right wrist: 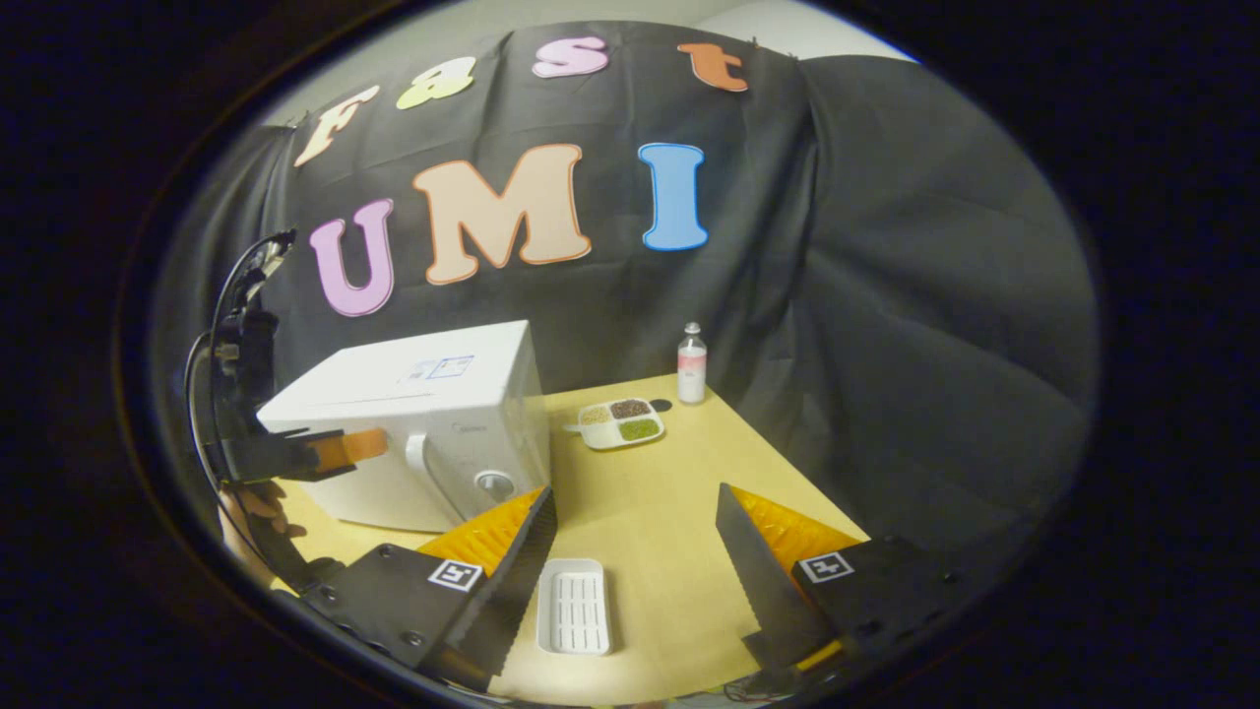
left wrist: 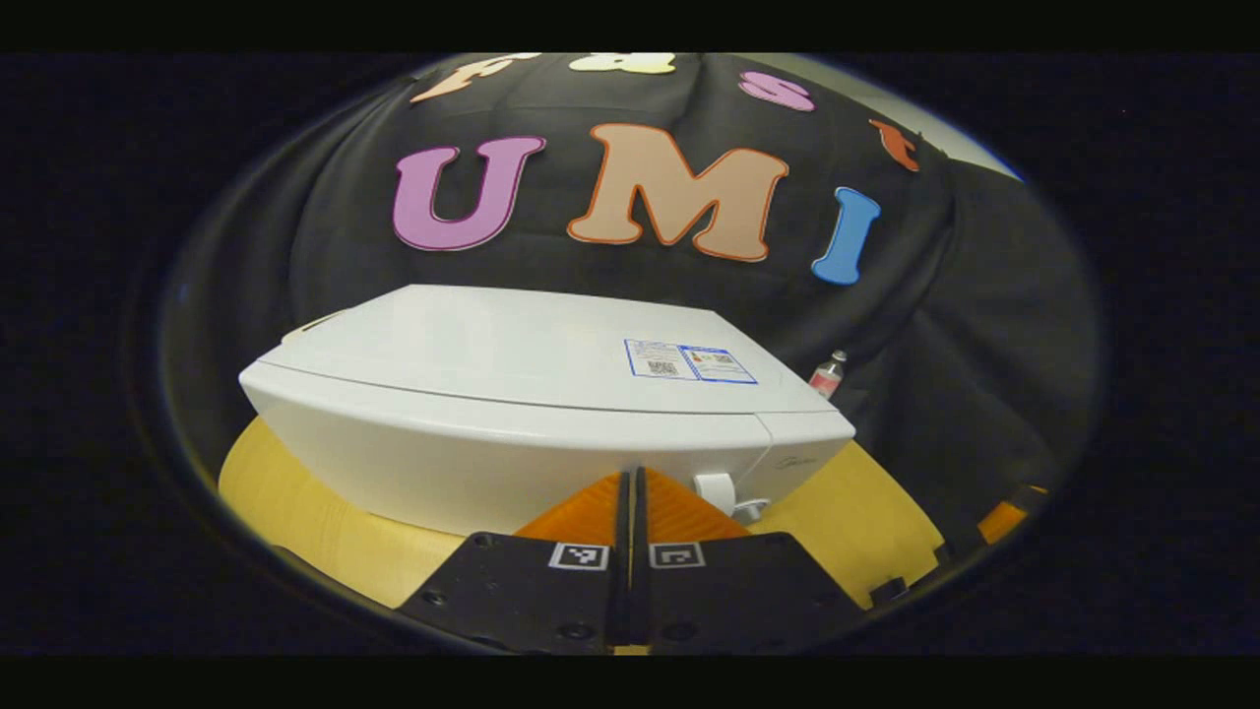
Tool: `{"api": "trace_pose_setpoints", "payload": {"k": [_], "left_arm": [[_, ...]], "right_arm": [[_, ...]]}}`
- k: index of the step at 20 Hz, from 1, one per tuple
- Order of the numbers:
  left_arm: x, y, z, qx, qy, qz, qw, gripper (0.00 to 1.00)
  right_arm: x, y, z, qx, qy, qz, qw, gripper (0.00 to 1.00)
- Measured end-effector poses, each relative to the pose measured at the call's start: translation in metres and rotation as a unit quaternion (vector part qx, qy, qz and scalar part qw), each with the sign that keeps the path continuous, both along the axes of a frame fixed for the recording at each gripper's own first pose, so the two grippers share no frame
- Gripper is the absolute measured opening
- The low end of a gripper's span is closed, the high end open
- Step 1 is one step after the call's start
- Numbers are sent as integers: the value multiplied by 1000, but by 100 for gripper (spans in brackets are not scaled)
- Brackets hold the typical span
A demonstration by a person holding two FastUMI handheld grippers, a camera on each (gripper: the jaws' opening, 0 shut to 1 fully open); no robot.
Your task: Open the microwave oven with the left hand, put the food in, and close the microwave oven.
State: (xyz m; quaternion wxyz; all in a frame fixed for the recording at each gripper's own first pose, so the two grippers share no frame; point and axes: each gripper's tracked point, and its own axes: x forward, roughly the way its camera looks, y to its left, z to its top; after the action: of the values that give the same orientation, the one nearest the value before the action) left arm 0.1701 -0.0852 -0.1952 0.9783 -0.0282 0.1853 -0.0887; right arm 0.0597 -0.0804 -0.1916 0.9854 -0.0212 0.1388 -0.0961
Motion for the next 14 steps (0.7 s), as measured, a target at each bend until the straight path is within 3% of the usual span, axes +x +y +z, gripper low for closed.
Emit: {"api": "trace_pose_setpoints", "payload": {"k": [3,4,5,7,8,9,10,14], "left_arm": [[-2,0,-3,8,4,-5,1000,1],[-3,2,-1,8,2,-3,1000,1],[-4,4,1,11,-2,-2,1000,1],[-9,11,9,22,-12,1,1000,1],[-14,13,12,26,-16,1,1000,1],[-20,17,16,28,-21,2,999,1],[-24,19,19,28,-23,4,999,0],[-53,47,29,48,-26,17,998,0]], "right_arm": [[-5,3,0,-7,5,8,1000,100],[-6,2,0,-10,5,7,1000,92],[-8,2,1,-13,5,5,1000,100],[-10,2,2,-14,2,4,1000,100],[-10,3,3,-13,0,5,1000,92],[-9,4,4,-13,0,8,1000,92],[-9,6,2,-14,1,11,1000,100],[-5,14,4,-11,1,24,1000,100]]}}
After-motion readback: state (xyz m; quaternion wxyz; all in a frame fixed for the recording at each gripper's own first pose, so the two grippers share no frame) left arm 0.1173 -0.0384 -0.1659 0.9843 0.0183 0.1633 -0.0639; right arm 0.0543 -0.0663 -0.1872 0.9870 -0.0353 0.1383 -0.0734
